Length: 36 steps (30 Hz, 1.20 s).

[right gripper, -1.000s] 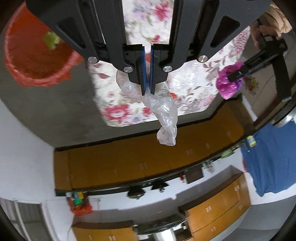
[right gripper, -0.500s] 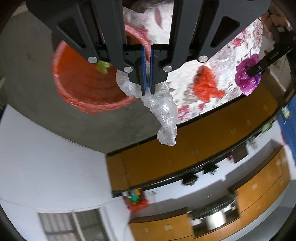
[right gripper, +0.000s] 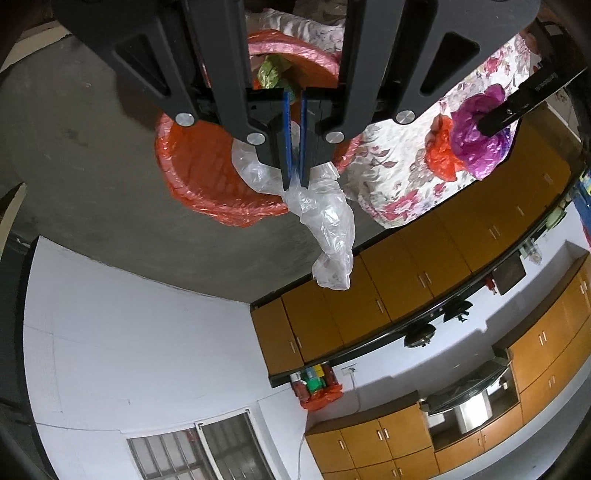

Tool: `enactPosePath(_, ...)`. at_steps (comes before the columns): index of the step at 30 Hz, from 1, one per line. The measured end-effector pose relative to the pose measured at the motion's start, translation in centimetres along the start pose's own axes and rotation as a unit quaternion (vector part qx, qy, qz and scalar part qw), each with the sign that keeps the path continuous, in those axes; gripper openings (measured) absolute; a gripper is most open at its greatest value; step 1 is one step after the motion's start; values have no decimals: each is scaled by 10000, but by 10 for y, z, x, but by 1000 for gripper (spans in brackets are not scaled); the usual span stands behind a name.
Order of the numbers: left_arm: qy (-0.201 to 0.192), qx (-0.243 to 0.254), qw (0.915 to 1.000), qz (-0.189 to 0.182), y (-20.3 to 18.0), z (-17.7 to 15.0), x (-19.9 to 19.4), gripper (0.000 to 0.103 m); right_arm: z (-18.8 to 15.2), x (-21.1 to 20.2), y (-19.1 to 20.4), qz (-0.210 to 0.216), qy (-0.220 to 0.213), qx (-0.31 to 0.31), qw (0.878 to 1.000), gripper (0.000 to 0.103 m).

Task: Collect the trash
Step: 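Carry both bags over the red basket and open both grippers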

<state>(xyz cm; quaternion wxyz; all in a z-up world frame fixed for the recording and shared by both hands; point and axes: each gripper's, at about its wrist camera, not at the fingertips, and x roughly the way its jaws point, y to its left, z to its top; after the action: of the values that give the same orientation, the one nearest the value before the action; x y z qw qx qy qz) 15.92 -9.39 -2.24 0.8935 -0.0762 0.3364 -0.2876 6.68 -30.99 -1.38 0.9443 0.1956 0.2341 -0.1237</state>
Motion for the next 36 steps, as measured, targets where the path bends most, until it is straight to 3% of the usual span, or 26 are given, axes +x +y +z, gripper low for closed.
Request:
enactPosePath(17, 456, 279, 9966, -632, -52, 5, 85, 32, 12, 16, -23, -39, -71, 205, 9998, 5)
enactPosePath(21, 601, 279, 9957, -645, -53, 1, 104, 43, 9, 29, -27, -62, 99, 198, 9997, 8)
enactPosePath(23, 685, 250, 9954, -619, -50, -3, 112, 49, 7, 36, -26, -70, 229, 225, 9995, 19)
enactPosePath(26, 766, 179, 9956, -505, -38, -10, 115, 49, 0, 37, -28, -111, 269, 245, 9993, 39)
enactPosePath(36, 460, 98, 9973, 567, 24, -22, 67, 60, -7, 40, -16, -32, 427, 34, 9991, 42)
